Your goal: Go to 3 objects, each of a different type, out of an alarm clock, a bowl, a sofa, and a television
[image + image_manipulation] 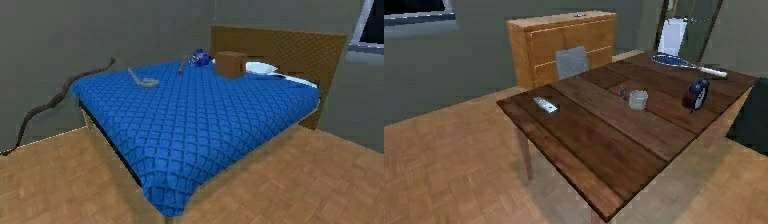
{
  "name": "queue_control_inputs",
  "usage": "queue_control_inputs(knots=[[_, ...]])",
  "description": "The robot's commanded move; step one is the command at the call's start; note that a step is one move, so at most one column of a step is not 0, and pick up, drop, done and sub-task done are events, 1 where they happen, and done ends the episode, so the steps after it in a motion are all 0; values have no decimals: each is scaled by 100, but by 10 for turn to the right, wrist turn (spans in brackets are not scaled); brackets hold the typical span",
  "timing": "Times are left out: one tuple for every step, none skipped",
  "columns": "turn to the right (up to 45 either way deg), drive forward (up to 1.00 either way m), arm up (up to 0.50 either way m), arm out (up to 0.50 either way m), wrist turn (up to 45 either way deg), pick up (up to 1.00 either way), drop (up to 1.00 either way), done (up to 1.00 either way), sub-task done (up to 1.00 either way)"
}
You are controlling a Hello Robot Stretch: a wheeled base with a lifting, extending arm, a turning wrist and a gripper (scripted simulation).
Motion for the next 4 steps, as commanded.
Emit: queue_control_inputs(knots=[[450, 0, 0, 0, 0, 0, 0, 0, 0], [30, 0, 0, 0, 0, 0, 0, 0, 0], [-450, 0, 0, 0, 0, 0, 0, 0, 0], [-390, 0, 0, 0, 0, 0, 0, 0, 0]])
